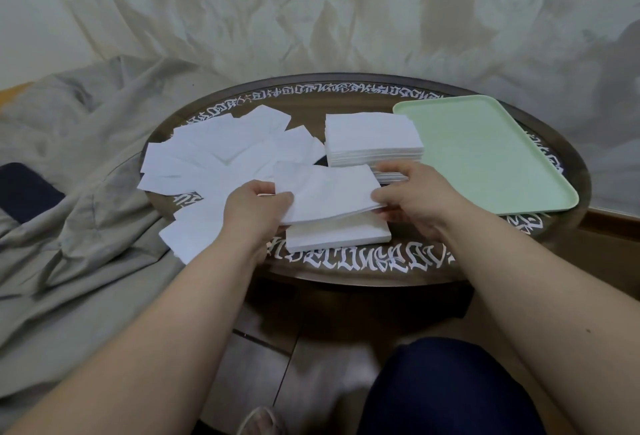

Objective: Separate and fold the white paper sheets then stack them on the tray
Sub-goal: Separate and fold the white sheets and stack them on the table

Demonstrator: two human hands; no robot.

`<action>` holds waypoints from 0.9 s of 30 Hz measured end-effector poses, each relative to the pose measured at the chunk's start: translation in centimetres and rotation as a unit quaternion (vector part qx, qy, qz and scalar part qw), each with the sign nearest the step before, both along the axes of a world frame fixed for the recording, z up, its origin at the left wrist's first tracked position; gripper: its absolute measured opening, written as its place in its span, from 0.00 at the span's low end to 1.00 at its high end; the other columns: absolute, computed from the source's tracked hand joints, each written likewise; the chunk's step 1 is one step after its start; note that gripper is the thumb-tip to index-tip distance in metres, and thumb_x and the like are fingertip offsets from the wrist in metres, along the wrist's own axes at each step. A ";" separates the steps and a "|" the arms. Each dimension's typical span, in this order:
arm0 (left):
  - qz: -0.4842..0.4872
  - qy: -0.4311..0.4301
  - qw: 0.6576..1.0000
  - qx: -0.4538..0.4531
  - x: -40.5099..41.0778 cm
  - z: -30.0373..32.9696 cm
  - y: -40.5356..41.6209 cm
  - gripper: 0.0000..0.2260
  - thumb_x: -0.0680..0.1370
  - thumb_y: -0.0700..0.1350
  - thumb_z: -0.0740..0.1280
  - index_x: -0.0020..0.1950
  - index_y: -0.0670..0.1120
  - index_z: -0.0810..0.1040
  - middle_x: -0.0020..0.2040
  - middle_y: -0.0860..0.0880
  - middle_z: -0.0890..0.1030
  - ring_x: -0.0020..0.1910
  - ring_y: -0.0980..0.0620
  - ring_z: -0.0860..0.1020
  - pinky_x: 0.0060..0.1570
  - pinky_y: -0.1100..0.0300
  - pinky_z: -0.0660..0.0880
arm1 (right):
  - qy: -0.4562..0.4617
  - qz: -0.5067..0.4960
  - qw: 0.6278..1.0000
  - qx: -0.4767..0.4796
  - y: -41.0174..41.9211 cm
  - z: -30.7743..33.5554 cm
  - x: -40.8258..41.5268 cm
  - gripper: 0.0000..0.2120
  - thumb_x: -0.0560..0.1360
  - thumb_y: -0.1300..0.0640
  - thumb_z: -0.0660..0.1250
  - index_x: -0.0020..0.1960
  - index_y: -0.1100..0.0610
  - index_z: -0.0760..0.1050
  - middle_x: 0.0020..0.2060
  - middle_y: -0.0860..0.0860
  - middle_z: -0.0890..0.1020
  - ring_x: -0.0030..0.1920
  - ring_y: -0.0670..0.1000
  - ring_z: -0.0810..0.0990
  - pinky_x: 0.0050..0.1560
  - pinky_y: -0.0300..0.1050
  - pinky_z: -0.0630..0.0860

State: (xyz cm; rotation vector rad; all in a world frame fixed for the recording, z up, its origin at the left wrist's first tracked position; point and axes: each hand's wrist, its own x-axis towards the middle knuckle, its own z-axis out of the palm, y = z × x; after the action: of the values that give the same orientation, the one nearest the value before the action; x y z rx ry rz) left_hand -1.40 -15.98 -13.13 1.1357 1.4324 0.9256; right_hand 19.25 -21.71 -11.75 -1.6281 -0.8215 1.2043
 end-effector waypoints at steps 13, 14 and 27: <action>-0.077 0.238 0.964 0.091 -0.5 -1.0 -0.5 0.15 0.75 0.42 0.68 0.62 0.47 0.78 0.38 0.53 0.81 0.43 0.47 0.80 0.54 0.49 0.78 | -0.193 0.040 0.980 0.008 -1.6 -1.4 1.2 0.15 0.70 0.64 0.72 0.56 0.57 0.78 0.33 0.50 0.79 0.37 0.51 0.78 0.47 0.47 0.76; -0.080 0.248 0.961 0.095 -0.5 -1.0 -0.6 0.15 0.75 0.42 0.67 0.62 0.47 0.78 0.38 0.54 0.80 0.45 0.46 0.80 0.55 0.48 0.78 | -0.203 0.045 0.978 0.008 -1.7 -1.5 1.2 0.15 0.70 0.63 0.72 0.56 0.56 0.78 0.33 0.50 0.79 0.37 0.50 0.77 0.47 0.46 0.75; -0.099 0.332 0.927 0.145 -1.1 -0.9 -0.9 0.17 0.77 0.43 0.67 0.66 0.47 0.75 0.47 0.54 0.79 0.55 0.49 0.78 0.54 0.60 0.70 | -0.359 0.082 0.929 0.027 -2.2 -1.8 0.9 0.06 0.71 0.57 0.72 0.42 0.52 0.75 0.39 0.47 0.81 0.41 0.48 0.78 0.40 0.41 0.72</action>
State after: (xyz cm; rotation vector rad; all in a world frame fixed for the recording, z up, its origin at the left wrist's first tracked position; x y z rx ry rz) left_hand -2.45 -16.85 -14.00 1.9061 1.6946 0.6417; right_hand 20.19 -23.91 -13.58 -2.0072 -1.4502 0.6578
